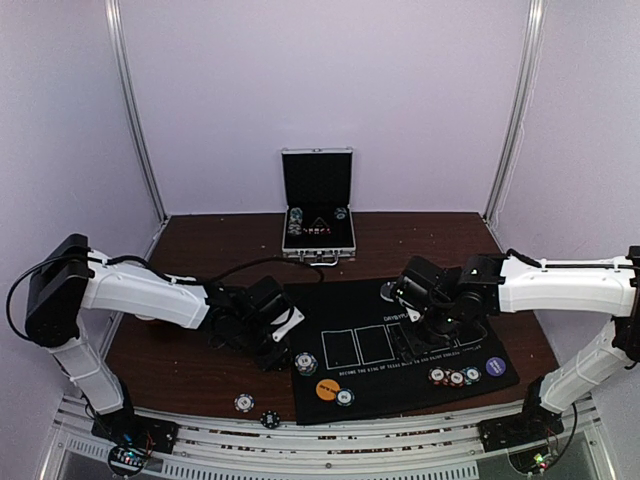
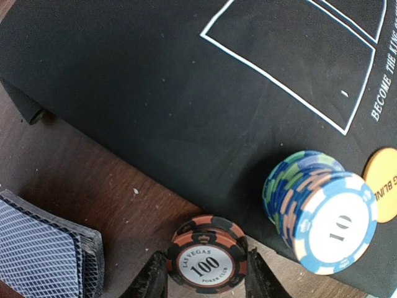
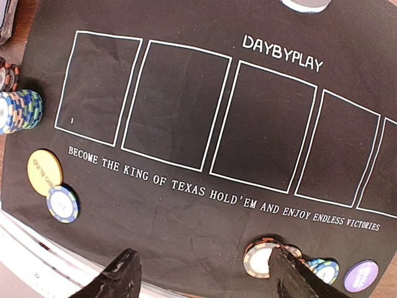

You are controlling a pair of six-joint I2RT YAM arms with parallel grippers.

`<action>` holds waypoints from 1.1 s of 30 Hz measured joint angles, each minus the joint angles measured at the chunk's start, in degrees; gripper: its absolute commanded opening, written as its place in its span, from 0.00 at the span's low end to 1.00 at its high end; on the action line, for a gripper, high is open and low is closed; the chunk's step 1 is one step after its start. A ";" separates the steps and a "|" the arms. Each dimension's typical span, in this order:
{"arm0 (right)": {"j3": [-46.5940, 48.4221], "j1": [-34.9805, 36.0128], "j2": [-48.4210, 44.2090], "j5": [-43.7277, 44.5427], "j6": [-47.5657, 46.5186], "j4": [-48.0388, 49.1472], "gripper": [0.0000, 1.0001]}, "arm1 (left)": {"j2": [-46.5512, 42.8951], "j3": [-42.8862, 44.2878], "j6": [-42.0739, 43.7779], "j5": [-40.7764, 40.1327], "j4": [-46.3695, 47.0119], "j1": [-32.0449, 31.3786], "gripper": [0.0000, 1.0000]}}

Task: Distribute texas hold em gaming equipment
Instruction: Place the poker chip in the poker chips pile, then pick up the pile of poker chips from the pile of poker chips.

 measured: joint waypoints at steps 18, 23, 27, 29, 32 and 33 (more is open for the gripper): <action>0.00 -0.02 0.00 -0.15 -0.15 -0.09 0.72 | -6.73 -0.85 6.82 1.57 -1.22 4.39 0.78; 0.00 0.00 0.00 -0.52 -0.50 -0.02 0.72 | -12.28 -3.91 15.63 4.48 0.42 6.34 0.83; 0.00 0.00 0.00 -0.96 -0.85 0.02 0.73 | -14.95 -7.76 26.99 11.43 3.39 6.34 0.89; 0.00 -0.02 -0.07 -1.16 -1.16 0.04 0.73 | -15.61 -9.03 32.13 14.80 4.57 6.34 0.90; -0.72 0.00 -0.85 -1.40 -1.57 0.63 0.73 | -15.50 -9.18 38.12 18.67 5.49 6.54 0.91; -1.03 0.00 -1.16 -1.44 -1.57 0.79 0.73 | -15.23 -9.14 39.98 19.87 5.84 6.86 0.91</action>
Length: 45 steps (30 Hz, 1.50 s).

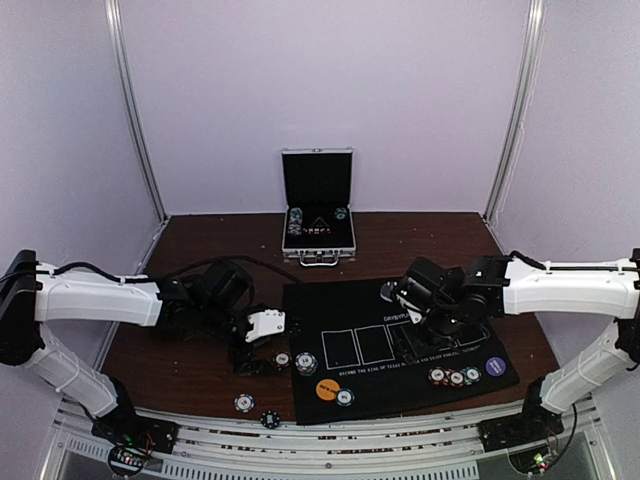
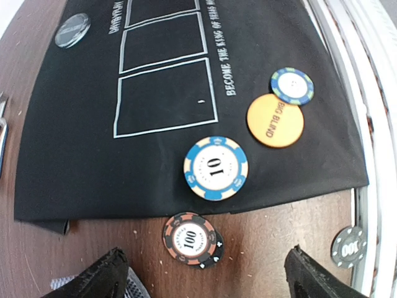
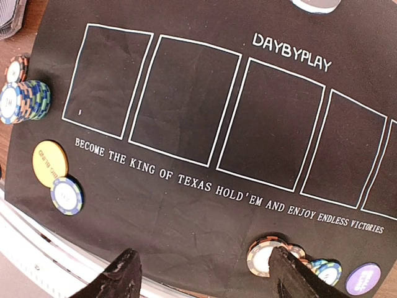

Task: Distribute texas hold em gaming equipment
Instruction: Pick up the pile of poker chips from the pile of poker chips.

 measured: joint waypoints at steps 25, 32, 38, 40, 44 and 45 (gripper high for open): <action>-4.55 0.00 -3.41 -1.97 -0.02 3.17 0.72 | 17.79 6.73 10.71 1.99 -0.33 2.47 0.65; -4.57 0.00 -3.41 -2.56 0.00 3.15 0.72 | 18.73 8.09 10.45 -0.04 -1.09 2.60 0.56; -4.57 0.00 -3.52 -2.56 0.00 3.13 0.72 | 18.80 8.48 10.08 -1.27 -1.66 2.56 0.49; -4.57 0.00 -3.74 -2.56 0.02 3.13 0.72 | 18.80 8.55 9.86 -1.64 -1.88 2.56 0.45; -4.57 0.00 -3.78 -2.56 0.02 3.13 0.72 | 18.80 8.87 9.42 -2.10 -2.71 2.56 0.39; -4.57 0.00 -3.80 -2.56 0.02 3.13 0.72 | 18.80 8.94 9.40 -2.21 -2.86 2.56 0.37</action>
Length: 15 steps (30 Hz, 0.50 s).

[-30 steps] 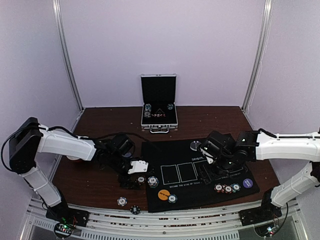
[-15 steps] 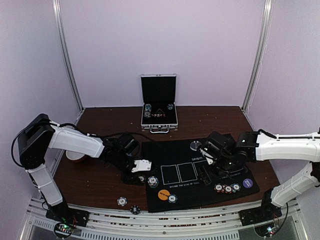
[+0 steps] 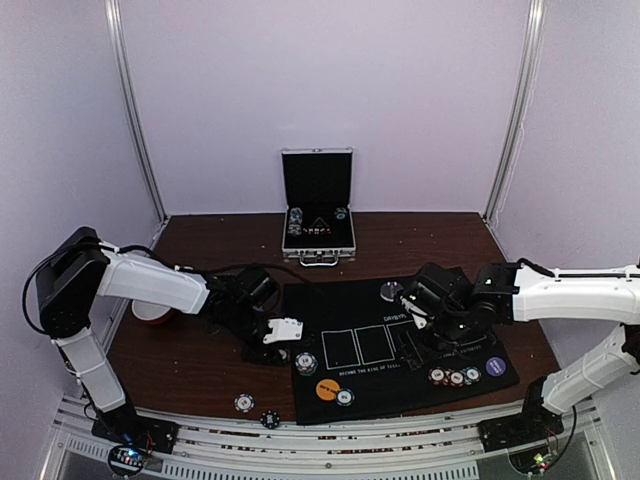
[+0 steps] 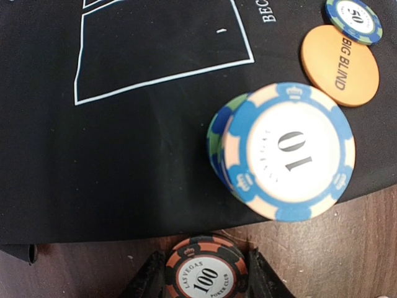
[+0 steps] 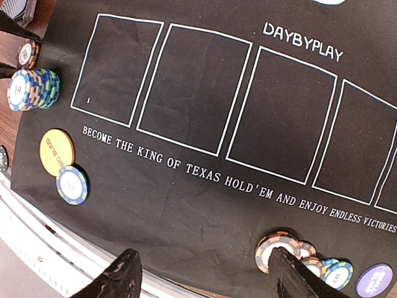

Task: Distribute texas hold em gaming equipment
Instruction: Pick up the pile of poker chips from the pile of poker chips.

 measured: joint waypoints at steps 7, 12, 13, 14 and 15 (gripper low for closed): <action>0.00 0.00 -0.02 0.00 0.00 0.00 0.72 | 0.04 0.42 -1.07 -0.81 -0.87 0.00 0.14; 0.00 0.00 -0.04 0.00 0.02 0.00 0.72 | 0.02 0.48 -3.23 -0.90 -1.14 0.00 0.00; 0.00 0.00 -0.04 0.00 0.02 0.00 0.72 | -0.04 0.46 -3.96 -0.94 -1.16 0.00 0.00; 0.00 0.00 -0.04 0.00 0.02 0.00 0.72 | -0.15 0.42 -4.63 -1.09 -1.27 0.00 0.00; 0.00 0.00 -0.04 0.00 0.02 0.00 0.72 | -0.46 0.13 -5.70 -1.33 -1.25 0.00 0.00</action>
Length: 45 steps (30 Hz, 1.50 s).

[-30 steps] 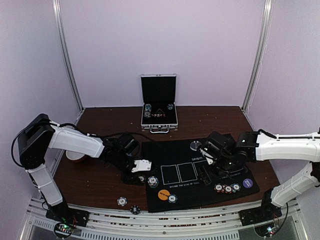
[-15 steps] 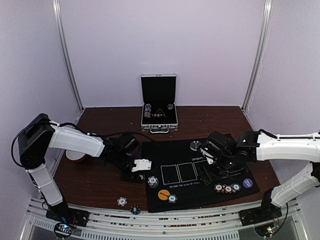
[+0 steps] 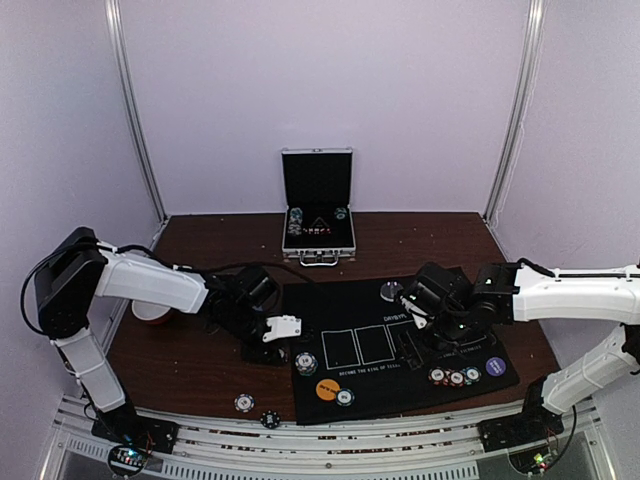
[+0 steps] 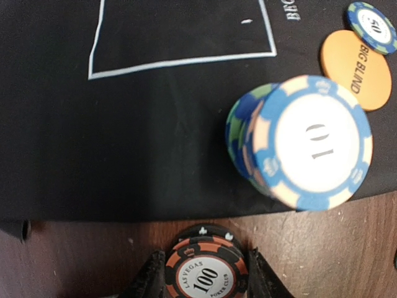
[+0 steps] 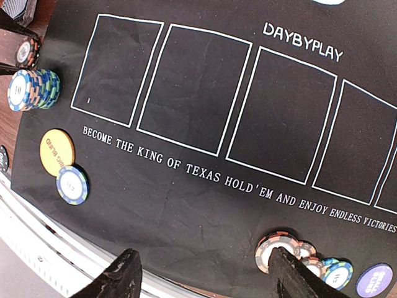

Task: Distribute texas hold em gaming equipment
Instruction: Pick up the pile of poker chips from the pile of poker chips, then adjust the poker chips pile.

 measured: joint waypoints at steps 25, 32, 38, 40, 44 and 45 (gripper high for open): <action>0.17 -0.28 -1.03 -0.17 -0.24 1.22 0.73 | -19.30 -3.13 -24.50 -6.78 -5.27 -0.57 0.00; 1.22 -0.57 -1.40 -0.22 -0.35 1.33 0.73 | -9.90 -2.67 -23.93 -8.44 -4.61 -0.61 0.00; 1.25 -0.61 -1.68 -0.20 -0.33 1.33 0.73 | -5.14 -2.67 -21.40 -8.59 -3.78 -0.61 0.00; 1.25 -0.61 -1.79 -0.22 -0.33 1.33 0.73 | -4.96 -2.67 -20.94 -8.48 -3.02 -0.61 0.00; 1.25 -0.61 -1.79 -0.26 -0.33 1.33 0.73 | -4.98 -2.73 -20.39 -7.89 -0.42 -0.61 0.01; 1.25 -0.61 -1.79 -0.33 -0.35 1.33 0.73 | -5.01 -2.75 -20.35 -7.76 0.04 -0.61 0.01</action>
